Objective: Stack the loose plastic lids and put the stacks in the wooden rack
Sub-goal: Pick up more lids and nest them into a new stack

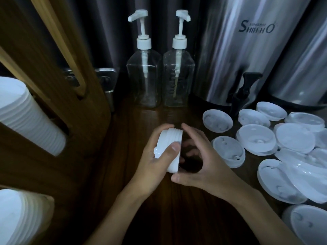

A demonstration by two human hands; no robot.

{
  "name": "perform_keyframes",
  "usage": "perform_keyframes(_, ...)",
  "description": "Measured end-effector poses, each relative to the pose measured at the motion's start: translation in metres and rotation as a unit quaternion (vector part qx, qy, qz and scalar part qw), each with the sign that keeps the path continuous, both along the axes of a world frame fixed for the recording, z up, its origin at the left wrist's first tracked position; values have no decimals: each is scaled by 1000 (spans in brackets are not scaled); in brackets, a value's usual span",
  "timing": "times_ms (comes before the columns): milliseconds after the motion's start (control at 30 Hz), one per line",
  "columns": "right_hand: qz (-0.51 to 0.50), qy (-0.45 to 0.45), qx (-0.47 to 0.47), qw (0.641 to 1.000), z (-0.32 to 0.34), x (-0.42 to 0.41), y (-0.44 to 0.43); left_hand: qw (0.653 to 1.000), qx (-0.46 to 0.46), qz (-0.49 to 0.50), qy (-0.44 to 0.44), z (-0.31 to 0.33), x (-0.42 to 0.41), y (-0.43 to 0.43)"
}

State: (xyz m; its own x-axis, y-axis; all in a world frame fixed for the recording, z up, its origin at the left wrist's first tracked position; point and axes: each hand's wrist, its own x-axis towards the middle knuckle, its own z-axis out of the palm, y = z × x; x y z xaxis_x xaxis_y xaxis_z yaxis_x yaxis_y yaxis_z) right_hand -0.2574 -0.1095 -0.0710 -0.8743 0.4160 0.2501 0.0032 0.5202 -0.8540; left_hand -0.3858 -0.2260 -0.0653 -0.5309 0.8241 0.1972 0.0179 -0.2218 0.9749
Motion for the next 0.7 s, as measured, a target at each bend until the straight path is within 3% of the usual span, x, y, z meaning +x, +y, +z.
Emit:
perform_keyframes(167, -15, 22, 43, 999, -1, 0, 1, 1000, 0, -7, -10, -2, -1, 1)
perform_keyframes(367, -34, 5, 14, 999, -3, -2, 0, 999, -18, -2, 50, -5, 0, 1)
perform_keyframes(533, -35, -26, 5, 999, -1, -1, 2, 999, -10, -2, 35, -3, -1, 1)
perform_keyframes(700, -64, -118, 116, 984, 14, 14, 16, 999, -6, 17, 41, -4, 0, 0)
